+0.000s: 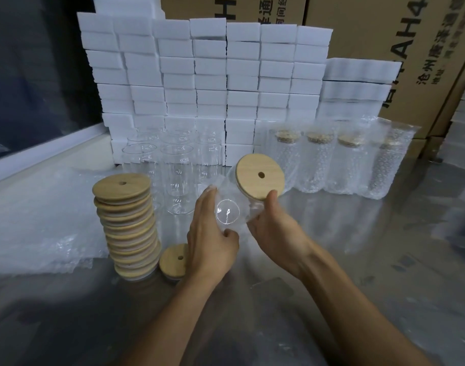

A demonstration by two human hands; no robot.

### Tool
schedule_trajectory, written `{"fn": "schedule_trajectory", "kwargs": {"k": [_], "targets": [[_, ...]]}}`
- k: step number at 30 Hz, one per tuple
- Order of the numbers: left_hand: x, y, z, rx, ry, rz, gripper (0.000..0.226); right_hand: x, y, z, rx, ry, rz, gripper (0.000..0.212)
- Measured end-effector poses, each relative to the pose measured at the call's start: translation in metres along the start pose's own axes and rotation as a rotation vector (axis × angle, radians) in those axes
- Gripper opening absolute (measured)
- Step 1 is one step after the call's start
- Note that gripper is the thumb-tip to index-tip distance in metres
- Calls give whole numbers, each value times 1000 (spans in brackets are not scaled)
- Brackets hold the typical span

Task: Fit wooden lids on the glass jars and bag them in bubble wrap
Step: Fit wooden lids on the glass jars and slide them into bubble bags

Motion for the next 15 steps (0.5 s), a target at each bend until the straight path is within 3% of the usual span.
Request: {"fn": "schedule_trajectory", "kwargs": {"k": [3, 6, 9, 12, 15], "targets": [[0, 1, -1, -43, -16, 19, 86, -4, -8, 3, 119, -34, -5, 66], [2, 2, 0, -182, -111, 19, 80, -3, -5, 8, 86, -81, -64, 83], [3, 0, -3, -265, -107, -55, 71, -2, 2, 8, -41, -71, -66, 75], [3, 0, -6, -276, -76, -57, 77, -4, 0, 4, -93, -31, -128, 60], [-1, 5, -11, -230, 7, 8, 87, -1, -2, -1, -115, 35, -248, 68]]}}
Point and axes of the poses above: each hand's wrist, its own x-axis towards the middle knuckle, its own y-axis out of the palm, z = x × y, the point moved 2 cm from there along x, towards the middle knuckle, and after that the axes turned 13 degrees about -x, right-handed, at the moved point
